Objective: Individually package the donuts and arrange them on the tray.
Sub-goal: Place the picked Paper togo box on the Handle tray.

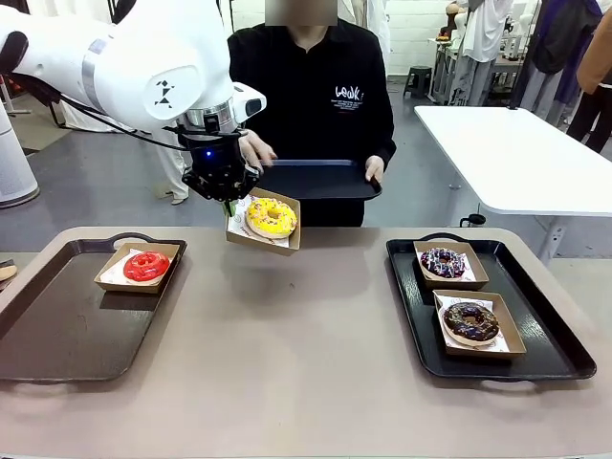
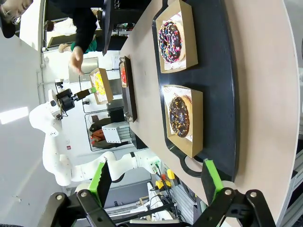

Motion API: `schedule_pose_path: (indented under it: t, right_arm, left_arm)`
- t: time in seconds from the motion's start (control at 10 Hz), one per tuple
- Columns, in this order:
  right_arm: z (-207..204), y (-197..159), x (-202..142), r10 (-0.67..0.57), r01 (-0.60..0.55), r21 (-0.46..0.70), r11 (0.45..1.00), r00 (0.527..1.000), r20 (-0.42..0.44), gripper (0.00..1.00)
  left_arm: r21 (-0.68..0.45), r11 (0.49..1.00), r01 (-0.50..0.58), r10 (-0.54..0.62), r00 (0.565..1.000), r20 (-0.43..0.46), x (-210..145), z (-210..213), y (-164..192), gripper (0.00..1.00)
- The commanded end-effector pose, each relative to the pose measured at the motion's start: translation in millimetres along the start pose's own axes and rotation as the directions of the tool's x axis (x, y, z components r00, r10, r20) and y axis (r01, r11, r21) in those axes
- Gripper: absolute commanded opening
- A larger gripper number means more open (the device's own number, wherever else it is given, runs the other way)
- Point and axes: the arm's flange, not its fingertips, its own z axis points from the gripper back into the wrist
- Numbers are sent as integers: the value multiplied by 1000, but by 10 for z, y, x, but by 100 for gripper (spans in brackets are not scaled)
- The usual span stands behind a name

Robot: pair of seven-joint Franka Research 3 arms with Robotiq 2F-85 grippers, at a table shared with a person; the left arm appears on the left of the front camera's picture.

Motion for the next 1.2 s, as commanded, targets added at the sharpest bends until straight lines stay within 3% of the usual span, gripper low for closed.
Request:
schedule_pose_path:
  t: [0.0, 0.4, 0.5, 0.7, 1.1]
  right_arm:
    - [11, 7, 3, 0, 0, 7, 1000, 1000, -4, 100]
    - [11, 7, 3, 0, 0, 7, 1000, 1000, -4, 100]
    - [11, 7, 3, 0, 0, 7, 1000, 1000, -4, 100]
    - [11, 7, 3, 0, 0, 7, 1000, 1000, -4, 100]
    - [11, 7, 3, 0, 0, 7, 1000, 1000, -4, 100]
  left_arm:
    - [6, 1000, -10, 10, 1000, 16, 5, 11, -11, 0]
    - [0, 1000, 0, 0, 1000, 0, 0, 0, 0, 1]
    - [-23, 997, 73, -74, 996, -51, -128, 205, 225, 1]
    - [-107, 994, -13, 8, 999, -48, -517, 648, 832, 1]
    - [1, 994, -113, 112, 989, -94, -1267, 860, 1930, 1]
